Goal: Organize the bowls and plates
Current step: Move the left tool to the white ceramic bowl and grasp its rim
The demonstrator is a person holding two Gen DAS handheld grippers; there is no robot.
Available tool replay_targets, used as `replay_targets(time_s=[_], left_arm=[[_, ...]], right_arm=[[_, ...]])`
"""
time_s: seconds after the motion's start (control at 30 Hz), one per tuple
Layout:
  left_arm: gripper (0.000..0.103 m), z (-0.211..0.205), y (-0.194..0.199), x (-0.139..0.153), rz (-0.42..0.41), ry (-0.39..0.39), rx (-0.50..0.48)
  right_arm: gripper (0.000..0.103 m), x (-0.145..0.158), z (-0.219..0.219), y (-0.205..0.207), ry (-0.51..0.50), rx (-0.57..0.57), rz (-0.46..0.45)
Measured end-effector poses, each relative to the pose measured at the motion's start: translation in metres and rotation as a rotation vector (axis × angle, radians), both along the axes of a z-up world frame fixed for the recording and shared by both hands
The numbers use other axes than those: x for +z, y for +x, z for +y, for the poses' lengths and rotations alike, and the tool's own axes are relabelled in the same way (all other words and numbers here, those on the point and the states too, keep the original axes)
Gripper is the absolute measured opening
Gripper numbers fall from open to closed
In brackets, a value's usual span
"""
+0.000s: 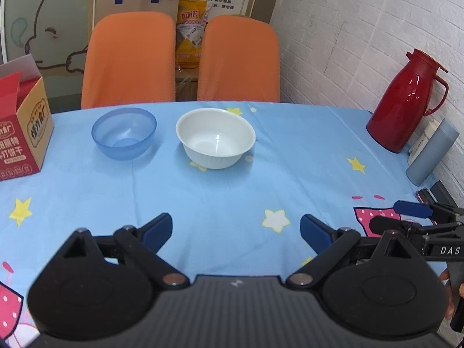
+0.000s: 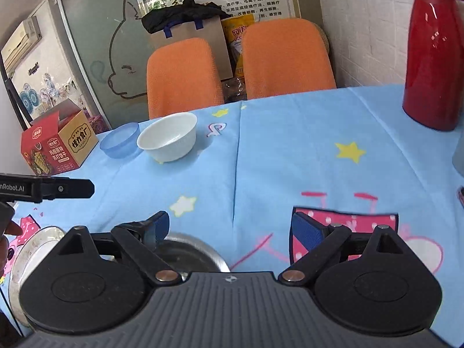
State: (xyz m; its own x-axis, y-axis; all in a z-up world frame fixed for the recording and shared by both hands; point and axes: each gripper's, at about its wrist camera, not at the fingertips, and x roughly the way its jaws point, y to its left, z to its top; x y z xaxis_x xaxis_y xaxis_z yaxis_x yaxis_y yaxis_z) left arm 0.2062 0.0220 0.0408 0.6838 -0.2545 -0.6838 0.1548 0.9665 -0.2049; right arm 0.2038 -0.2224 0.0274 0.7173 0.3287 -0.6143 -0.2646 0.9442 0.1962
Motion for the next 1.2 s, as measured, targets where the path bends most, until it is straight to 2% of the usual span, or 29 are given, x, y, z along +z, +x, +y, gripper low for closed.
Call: replay_targets(time_s=[0.13,0.27,0.37,0.47,0.63,0.73,0.93,0.97,1.0,1.03,1.07,1.13,1.2], left_arm=[[0.095,0.012,0.031,-0.003,0.014,-0.077,0.058],[0.095,0.036,0.078,-0.014,0.064,-0.280,0.237],[0.095,0.042,0.107,-0.025,0.100,-0.311,0.344],[0.095,0.041,0.128,-0.038,0.149,-0.329,0.401],[0.094,0.044,0.149,-0.057,0.218,-0.421,0.472],[0.084,0.044,0.158,-0.061,0.216,-0.434,0.495],[0.060,0.041,0.167,-0.070,0.232,-0.448,0.482],[0.051,0.041,0.167,-0.070,0.233,-0.446,0.469],[0.048,0.040,0.168,-0.071,0.235,-0.440,0.456],[0.047,0.039,0.169,-0.072,0.236,-0.432,0.452],[0.047,0.038,0.169,-0.071,0.231,-0.419,0.451],[0.047,0.036,0.168,-0.068,0.224,-0.375,0.449],[0.047,0.038,0.163,-0.066,0.221,-0.366,0.436]], right_arm=[[0.103,0.011,0.021,0.048,-0.046,0.044,-0.009],[0.103,0.007,0.047,0.104,-0.071,0.064,0.019],[0.103,-0.004,0.065,0.135,-0.088,0.090,0.035],[0.103,-0.017,0.083,0.160,-0.114,0.143,0.051],[0.103,-0.034,0.101,0.181,-0.171,0.199,0.054],[0.103,-0.038,0.106,0.186,-0.177,0.220,0.053],[0.103,-0.047,0.121,0.193,-0.201,0.264,0.060],[0.092,-0.048,0.122,0.193,-0.200,0.271,0.068],[0.066,-0.049,0.123,0.192,-0.184,0.277,0.067],[0.056,-0.049,0.123,0.190,-0.170,0.284,0.069],[0.052,-0.047,0.125,0.190,-0.162,0.295,0.071],[0.052,-0.044,0.129,0.183,-0.171,0.308,0.060],[0.052,-0.039,0.128,0.177,-0.158,0.317,0.056]])
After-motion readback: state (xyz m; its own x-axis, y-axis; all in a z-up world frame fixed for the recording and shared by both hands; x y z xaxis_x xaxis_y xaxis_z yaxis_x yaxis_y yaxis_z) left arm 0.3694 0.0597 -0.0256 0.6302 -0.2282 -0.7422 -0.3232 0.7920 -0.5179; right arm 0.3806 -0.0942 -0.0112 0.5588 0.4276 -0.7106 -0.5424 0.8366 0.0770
